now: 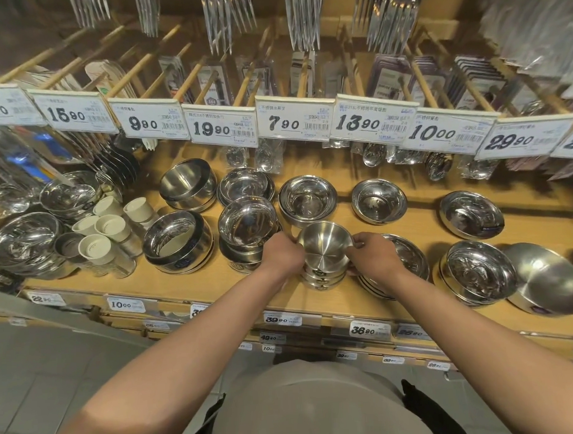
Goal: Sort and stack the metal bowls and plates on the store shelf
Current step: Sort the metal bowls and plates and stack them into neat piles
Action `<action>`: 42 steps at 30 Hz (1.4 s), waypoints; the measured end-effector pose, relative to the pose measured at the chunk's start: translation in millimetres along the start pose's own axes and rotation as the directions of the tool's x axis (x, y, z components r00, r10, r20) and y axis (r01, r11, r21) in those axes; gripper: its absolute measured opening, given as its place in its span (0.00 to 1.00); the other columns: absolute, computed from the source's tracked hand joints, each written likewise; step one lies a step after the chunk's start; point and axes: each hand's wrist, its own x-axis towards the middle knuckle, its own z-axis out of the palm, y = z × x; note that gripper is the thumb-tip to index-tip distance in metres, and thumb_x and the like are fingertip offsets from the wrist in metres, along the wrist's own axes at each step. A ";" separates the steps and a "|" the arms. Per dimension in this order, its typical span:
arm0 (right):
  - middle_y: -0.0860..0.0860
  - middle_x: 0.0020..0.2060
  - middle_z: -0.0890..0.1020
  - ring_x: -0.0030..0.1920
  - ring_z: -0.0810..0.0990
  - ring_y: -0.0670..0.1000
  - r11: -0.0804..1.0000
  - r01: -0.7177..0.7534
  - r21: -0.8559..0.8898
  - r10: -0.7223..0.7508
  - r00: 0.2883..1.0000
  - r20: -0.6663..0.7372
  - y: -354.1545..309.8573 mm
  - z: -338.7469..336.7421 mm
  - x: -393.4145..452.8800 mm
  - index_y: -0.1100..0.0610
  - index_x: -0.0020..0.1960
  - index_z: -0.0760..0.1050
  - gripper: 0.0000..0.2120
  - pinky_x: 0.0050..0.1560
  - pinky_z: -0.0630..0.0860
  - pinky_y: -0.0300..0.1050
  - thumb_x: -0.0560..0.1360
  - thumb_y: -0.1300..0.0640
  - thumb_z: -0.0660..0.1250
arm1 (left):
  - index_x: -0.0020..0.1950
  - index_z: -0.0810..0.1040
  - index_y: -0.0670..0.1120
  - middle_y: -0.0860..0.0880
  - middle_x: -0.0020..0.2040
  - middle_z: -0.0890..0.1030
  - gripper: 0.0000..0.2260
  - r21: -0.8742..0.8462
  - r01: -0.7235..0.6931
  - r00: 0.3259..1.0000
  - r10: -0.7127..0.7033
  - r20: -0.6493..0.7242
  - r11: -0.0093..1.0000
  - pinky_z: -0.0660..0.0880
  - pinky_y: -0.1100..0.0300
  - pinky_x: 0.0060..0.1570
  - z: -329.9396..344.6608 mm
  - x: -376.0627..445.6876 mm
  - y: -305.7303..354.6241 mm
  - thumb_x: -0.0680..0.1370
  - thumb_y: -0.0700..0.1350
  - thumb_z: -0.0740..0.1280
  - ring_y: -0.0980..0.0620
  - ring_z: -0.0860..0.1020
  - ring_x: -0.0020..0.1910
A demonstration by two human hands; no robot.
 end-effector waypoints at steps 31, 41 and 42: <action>0.61 0.39 0.86 0.44 0.86 0.63 0.996 0.079 -0.048 -0.078 0.997 0.011 -5.2 -6.0 0.3 0.61 0.45 0.83 0.09 0.53 0.81 0.60 0.79 0.58 0.67 | 0.47 0.78 0.45 0.48 0.37 0.83 0.02 -0.057 0.029 1.000 -0.030 -0.006 0.998 0.82 0.57 0.35 -7.4 -15.2 0.0 0.76 0.39 0.66 0.51 0.84 0.34; 0.53 0.37 0.85 0.36 0.83 0.54 0.997 0.075 0.008 -0.074 0.995 -0.072 5.2 -53.8 5.7 0.52 0.44 0.82 0.08 0.41 0.81 0.49 0.80 0.52 0.66 | 0.48 0.78 0.48 0.51 0.44 0.81 0.06 0.075 -0.142 0.981 0.150 -0.121 0.987 0.71 0.59 0.37 -21.7 -16.1 16.1 0.78 0.49 0.67 0.52 0.78 0.44; 0.51 0.37 0.85 0.36 0.82 0.52 0.996 0.082 0.029 -0.080 0.994 -0.080 7.0 -60.2 8.1 0.50 0.44 0.81 0.08 0.41 0.80 0.48 0.80 0.52 0.66 | 0.48 0.78 0.48 0.51 0.44 0.81 0.05 0.070 -0.142 0.979 0.151 -0.137 0.987 0.71 0.58 0.37 -22.7 -16.5 20.5 0.78 0.49 0.67 0.52 0.78 0.44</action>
